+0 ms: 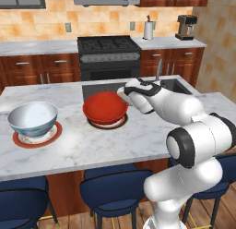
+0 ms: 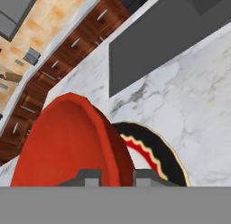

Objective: Move the bowls from the cabinet to the plates on the dining table.

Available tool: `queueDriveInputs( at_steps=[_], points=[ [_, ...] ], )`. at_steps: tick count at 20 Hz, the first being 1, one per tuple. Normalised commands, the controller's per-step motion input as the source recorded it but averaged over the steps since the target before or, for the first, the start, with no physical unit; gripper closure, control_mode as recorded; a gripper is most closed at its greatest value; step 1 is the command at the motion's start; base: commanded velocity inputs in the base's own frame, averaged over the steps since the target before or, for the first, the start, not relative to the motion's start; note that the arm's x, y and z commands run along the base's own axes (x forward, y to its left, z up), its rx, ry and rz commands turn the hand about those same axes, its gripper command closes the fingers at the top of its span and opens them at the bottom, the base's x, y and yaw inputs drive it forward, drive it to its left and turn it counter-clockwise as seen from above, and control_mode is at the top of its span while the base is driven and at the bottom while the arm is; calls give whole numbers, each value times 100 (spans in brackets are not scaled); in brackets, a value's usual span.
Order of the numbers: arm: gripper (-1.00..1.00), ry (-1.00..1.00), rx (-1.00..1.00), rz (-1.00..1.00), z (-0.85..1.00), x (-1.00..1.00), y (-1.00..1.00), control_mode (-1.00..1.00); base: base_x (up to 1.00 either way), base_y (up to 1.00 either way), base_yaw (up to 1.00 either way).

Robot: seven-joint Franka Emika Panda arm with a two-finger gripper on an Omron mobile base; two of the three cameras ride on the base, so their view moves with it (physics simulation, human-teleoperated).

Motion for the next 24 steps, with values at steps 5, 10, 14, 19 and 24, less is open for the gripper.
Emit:
queueDriveInputs(
  at_steps=[5, 10, 14, 19, 24],
  points=[
    [100, 0, 0, 0, -8, 17, -3, -100, 0, 0, 0],
    [100, 0, 0, 0, -11, 27, 0, -100, 0, 0, 0],
    [100, 0, 0, 0, -13, 22, 0, -100, 0, 0, 0],
    [100, 0, 0, 0, -10, 10, 0, -100, 0, 0, 0],
    [-100, 0, 0, 0, 0, 0, 0, -100, 0, 0, 0]
  ],
)
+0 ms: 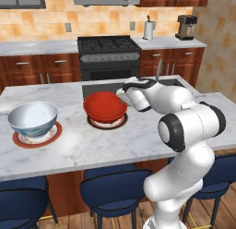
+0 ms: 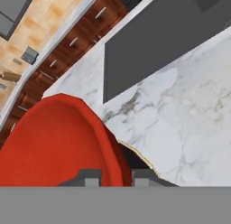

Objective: Move the bowls from the cabinet to the plates on the dining table.

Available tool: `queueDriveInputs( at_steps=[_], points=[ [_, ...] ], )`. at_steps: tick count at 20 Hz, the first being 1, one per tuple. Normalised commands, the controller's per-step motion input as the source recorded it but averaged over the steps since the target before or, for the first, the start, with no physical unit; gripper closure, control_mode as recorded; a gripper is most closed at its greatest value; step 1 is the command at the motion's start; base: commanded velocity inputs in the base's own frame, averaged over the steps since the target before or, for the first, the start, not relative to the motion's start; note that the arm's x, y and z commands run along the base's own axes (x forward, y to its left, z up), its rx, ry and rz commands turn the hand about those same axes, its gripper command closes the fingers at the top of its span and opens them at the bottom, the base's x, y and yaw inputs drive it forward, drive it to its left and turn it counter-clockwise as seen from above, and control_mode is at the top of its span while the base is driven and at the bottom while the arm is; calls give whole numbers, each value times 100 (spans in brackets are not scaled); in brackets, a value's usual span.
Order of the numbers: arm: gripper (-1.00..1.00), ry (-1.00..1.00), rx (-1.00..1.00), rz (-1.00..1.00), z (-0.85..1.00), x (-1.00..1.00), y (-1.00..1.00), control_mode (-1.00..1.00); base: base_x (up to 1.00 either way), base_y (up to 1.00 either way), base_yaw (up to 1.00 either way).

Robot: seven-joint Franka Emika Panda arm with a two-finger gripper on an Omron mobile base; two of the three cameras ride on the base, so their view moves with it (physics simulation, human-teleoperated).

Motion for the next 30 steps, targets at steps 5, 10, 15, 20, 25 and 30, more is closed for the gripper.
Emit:
queueDriveInputs(
  at_steps=[5, 10, 15, 20, 25, 30],
  points=[
    [-100, 0, 0, 0, 32, 0, 0, -100, 0, 0, 0],
    [-100, 1, 2, 0, 68, -22, -19, -100, 0, 0, 0],
    [-100, -8, 7, 0, 56, -83, -40, -100, 0, 0, 0],
    [-100, -31, 3, 0, 22, -90, -27, -100, 0, 0, 0],
    [-100, -42, 5, 0, 22, -71, -11, -100, 0, 0, 0],
    [-100, -39, 10, 2, 38, -62, -7, -100, 0, 0, 0]
  ],
)
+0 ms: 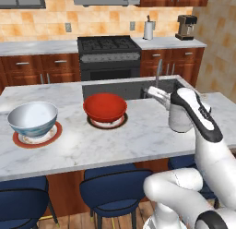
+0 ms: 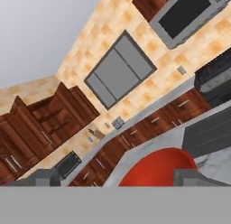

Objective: Move the bowls from the cabinet to the plates on the dining table.

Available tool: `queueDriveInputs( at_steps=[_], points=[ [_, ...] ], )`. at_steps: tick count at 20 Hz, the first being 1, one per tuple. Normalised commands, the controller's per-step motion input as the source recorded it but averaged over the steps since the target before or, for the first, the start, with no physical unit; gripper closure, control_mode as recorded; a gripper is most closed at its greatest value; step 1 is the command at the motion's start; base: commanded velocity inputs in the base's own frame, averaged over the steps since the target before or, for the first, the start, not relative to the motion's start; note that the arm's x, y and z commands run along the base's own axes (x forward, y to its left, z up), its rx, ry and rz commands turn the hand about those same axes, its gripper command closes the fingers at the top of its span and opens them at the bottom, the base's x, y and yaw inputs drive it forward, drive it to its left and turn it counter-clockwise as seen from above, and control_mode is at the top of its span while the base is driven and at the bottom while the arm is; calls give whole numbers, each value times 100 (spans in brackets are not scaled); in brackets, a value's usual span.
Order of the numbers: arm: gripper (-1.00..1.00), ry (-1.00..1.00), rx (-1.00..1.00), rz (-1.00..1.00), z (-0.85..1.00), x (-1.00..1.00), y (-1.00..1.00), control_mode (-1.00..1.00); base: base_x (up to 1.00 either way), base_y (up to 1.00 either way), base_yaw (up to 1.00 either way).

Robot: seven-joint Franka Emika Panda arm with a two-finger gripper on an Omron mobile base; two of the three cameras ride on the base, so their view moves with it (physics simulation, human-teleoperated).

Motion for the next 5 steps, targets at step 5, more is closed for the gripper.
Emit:
queueDriveInputs(
  at_steps=[5],
  points=[
    [-100, -45, 10, 0, 31, -66, -7, -100, 0, 0, 0]
  ],
)
